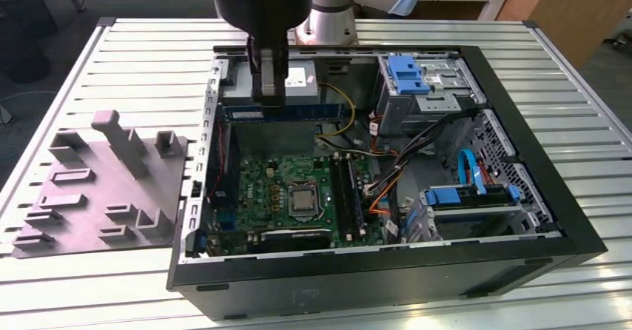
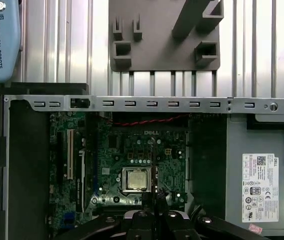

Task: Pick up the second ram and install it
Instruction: 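Pick up the second ram and move it above second insertion slot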

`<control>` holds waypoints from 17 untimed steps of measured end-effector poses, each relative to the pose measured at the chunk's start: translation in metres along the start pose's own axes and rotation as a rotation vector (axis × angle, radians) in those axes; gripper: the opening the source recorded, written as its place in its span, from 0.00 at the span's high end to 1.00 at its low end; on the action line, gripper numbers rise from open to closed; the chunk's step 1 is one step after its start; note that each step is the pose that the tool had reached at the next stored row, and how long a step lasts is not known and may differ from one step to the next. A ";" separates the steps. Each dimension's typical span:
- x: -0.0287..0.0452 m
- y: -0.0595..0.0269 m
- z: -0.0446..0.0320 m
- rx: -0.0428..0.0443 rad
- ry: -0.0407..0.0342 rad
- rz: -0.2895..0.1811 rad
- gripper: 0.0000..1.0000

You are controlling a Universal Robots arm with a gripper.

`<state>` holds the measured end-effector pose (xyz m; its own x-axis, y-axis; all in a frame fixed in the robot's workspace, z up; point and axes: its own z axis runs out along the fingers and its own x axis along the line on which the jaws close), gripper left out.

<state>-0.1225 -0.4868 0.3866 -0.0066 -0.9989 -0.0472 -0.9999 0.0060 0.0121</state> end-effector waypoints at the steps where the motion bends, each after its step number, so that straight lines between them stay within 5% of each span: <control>1: 0.0000 0.0000 -0.0001 -0.0002 0.0002 0.000 0.86; 17: 0.0006 -0.0120 0.0140 -0.0002 -0.0007 0.000 0.86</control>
<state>-0.1107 -0.4868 0.3724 -0.0066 -0.9988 -0.0479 -0.9999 0.0060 0.0123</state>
